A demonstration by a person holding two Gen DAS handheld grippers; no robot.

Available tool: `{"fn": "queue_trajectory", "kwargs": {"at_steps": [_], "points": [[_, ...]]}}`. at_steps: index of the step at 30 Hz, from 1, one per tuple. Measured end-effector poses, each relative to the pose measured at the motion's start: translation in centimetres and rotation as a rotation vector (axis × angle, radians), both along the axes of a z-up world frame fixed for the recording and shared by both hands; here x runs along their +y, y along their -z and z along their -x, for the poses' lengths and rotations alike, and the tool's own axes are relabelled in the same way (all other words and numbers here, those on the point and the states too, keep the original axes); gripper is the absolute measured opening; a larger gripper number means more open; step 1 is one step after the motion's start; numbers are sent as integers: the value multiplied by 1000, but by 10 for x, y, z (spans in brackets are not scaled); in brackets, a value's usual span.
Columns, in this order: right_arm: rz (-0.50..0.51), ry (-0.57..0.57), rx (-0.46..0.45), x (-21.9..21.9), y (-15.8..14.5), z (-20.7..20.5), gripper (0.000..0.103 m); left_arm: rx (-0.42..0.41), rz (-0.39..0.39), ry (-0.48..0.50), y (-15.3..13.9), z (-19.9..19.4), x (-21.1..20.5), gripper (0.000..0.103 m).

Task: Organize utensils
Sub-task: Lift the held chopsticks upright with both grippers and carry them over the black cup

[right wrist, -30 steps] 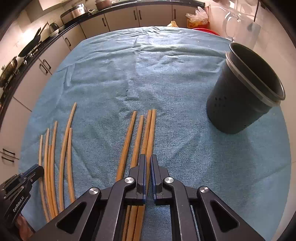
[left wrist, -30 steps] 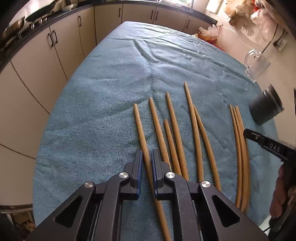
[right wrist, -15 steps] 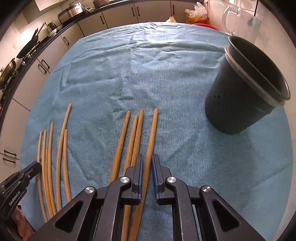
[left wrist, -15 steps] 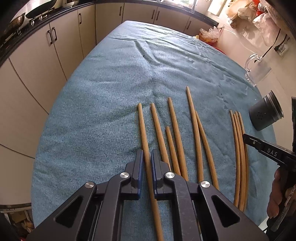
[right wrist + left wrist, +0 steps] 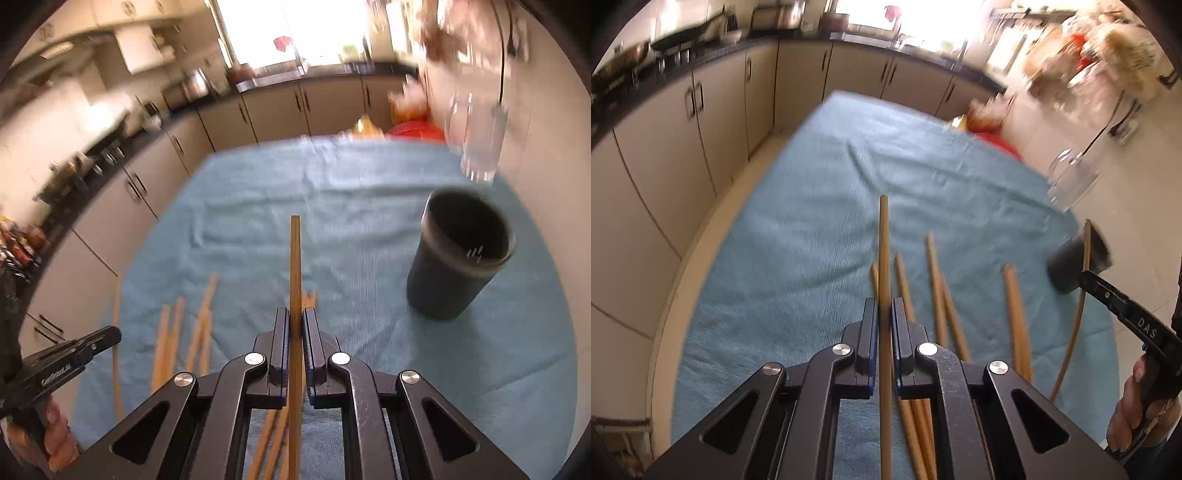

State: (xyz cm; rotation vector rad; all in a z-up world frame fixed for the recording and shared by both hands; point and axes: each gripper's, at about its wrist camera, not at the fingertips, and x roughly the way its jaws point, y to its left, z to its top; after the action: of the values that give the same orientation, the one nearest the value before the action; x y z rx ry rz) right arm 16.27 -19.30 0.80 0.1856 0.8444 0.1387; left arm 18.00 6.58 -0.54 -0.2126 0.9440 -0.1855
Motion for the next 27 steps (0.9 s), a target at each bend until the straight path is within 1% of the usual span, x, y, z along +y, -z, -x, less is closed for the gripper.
{"fn": "queue_trajectory", "kwargs": {"at_steps": [2, 5, 8, 11, 20, 27], "points": [[-16, 4, -48, -3, -13, 14, 7, -37, 4, -5, -15, 7, 1, 6], [-54, 6, -89, -7, -25, 26, 7, -81, 16, -3, -34, 15, 0, 6], [-47, 8, -154, -8, -39, 37, 7, -121, 11, 2, -50, 22, -3, 6], [-50, 6, -196, -7, -44, 44, 7, -147, 16, 2, -60, 30, -5, 6], [-75, 20, -268, -17, -55, 59, 7, -176, 15, 6, -72, 34, -10, 6], [-108, 42, -269, -29, -56, 61, 7, -174, 21, 14, -74, 30, -17, 6]]}}
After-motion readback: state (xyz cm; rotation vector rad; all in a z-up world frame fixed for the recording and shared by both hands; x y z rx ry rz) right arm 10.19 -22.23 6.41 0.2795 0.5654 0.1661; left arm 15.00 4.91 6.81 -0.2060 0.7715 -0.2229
